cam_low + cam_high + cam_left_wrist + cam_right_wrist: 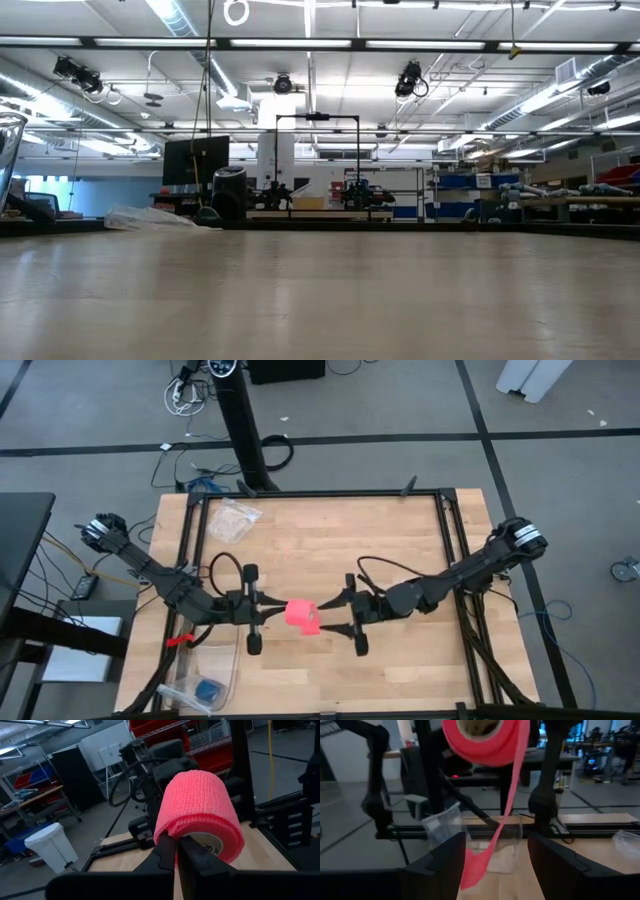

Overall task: Roll bandage
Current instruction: Roll the pink bandage

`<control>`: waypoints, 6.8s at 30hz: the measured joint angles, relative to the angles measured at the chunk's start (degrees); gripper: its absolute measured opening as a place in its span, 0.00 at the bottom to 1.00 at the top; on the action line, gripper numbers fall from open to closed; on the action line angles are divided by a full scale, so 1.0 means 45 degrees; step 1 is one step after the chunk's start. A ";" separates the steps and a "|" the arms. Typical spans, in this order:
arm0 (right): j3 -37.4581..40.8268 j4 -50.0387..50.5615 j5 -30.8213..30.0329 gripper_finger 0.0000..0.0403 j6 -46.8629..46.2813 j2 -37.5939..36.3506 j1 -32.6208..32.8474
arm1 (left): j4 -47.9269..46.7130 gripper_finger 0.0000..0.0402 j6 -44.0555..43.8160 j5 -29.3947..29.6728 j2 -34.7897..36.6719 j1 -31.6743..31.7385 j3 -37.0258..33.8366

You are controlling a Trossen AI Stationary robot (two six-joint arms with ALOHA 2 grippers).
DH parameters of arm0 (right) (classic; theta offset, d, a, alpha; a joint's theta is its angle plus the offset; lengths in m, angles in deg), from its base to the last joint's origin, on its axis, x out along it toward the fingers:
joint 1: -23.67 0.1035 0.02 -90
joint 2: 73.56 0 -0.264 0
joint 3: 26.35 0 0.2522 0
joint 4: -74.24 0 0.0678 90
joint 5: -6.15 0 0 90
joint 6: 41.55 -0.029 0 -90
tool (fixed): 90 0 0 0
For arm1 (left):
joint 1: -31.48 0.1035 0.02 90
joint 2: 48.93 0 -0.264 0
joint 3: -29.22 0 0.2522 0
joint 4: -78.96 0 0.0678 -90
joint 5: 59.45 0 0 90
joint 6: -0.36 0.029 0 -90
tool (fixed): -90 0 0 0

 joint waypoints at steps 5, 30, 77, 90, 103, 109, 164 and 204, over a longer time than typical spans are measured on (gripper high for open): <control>-0.0559 -0.0250 -0.0607 0.54 0.0055 0.0672 -0.0065 | 0.0093 0.02 0.0000 0.0021 0.0000 0.0000 0.0000; -0.0774 -0.0227 -0.0815 0.01 -0.1194 0.0909 0.0990 | 0.0909 0.02 0.2444 0.2921 0.0000 0.0703 -0.0492; -0.0774 -0.1378 -0.1416 0.40 -0.3508 0.0132 -0.0261 | 0.2699 0.02 0.5054 0.2956 -0.2919 0.0476 -0.0811; -0.0778 -0.1131 -0.1783 0.40 -0.3828 0.0132 -0.0330 | 0.2623 0.02 0.6394 0.2704 -0.2919 0.0419 -0.0811; -0.0788 0.0850 -0.1837 0.33 -0.5682 0.0122 -0.0941 | 0.2563 0.02 0.9641 0.2901 -0.2919 0.0017 -0.0811; -0.0788 0.1470 -0.1818 0.33 -0.5949 0.0122 -0.0979 | 0.2382 0.02 1.1086 0.3398 -0.2919 -0.0024 -0.0811; -0.0783 0.2027 0.2018 0.00 -0.4808 -0.0345 -0.1368 | 0.2102 0.02 1.1312 0.2335 -0.2929 -0.0282 -0.0806; -0.0783 0.3980 0.1252 0.28 -0.5119 -0.0704 -0.1199 | 0.1950 0.02 1.0264 0.2350 -0.2924 -0.0359 -0.0806</control>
